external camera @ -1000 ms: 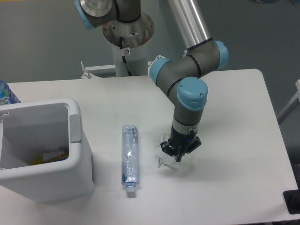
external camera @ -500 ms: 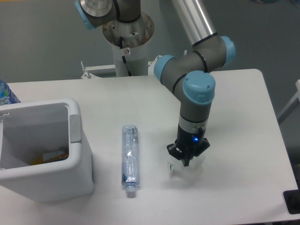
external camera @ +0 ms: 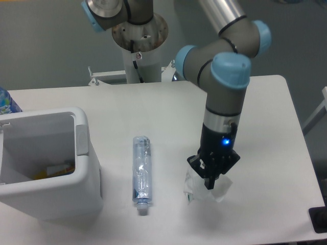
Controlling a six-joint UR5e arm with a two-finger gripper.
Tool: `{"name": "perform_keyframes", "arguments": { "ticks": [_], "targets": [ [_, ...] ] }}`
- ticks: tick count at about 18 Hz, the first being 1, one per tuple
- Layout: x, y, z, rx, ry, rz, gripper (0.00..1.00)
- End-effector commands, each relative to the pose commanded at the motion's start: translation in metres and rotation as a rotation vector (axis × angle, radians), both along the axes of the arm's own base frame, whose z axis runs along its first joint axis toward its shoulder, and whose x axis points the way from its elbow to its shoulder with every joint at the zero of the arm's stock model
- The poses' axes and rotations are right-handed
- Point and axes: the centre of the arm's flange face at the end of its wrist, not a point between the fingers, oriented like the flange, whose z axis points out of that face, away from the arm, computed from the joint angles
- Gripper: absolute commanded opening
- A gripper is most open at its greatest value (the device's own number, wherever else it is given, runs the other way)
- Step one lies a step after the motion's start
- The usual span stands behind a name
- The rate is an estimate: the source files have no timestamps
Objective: Place the trash in the trash can
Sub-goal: 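Lift the bag and carry it over the white trash bin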
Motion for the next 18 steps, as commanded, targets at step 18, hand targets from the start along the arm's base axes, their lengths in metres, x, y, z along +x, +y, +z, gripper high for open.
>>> {"name": "perform_keyframes", "arguments": {
  "ticks": [18],
  "targets": [
    [0.217, 0.029, 0.151, 0.222, 0.038, -0.224, 0.04]
  ]
}}
